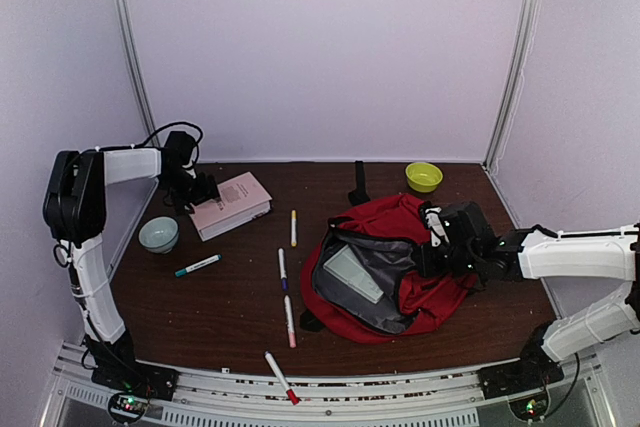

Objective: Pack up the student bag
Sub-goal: Move the book to the center of the board.

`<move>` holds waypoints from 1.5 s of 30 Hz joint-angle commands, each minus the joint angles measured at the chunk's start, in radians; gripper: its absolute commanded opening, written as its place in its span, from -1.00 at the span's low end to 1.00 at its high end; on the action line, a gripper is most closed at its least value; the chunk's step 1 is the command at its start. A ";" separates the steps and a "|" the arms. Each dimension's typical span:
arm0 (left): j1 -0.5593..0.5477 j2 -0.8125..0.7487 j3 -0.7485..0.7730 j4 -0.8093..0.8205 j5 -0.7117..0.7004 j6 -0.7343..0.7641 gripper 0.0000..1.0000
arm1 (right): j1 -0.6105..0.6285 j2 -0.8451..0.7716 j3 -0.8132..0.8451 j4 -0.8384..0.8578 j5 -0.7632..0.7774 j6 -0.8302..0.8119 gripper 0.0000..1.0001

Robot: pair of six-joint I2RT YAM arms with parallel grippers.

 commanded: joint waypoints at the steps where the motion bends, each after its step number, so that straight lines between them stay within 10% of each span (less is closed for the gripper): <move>1: -0.031 -0.004 -0.003 0.050 0.062 0.102 0.71 | -0.009 0.015 0.026 0.016 -0.018 0.001 -1.00; 12: -0.130 -0.103 -0.089 0.110 0.091 0.186 0.68 | -0.010 0.039 0.047 -0.007 -0.019 0.000 -1.00; 23: -0.109 -0.125 0.063 -0.057 -0.202 0.250 0.89 | -0.010 0.042 0.049 -0.008 -0.017 0.001 -1.00; 30: -0.047 0.018 0.263 -0.227 -0.154 0.199 0.87 | -0.011 0.036 0.044 -0.002 -0.019 0.002 -1.00; 45: 0.058 0.036 0.075 -0.016 0.019 0.036 0.78 | -0.018 0.030 0.035 0.008 -0.034 0.000 -1.00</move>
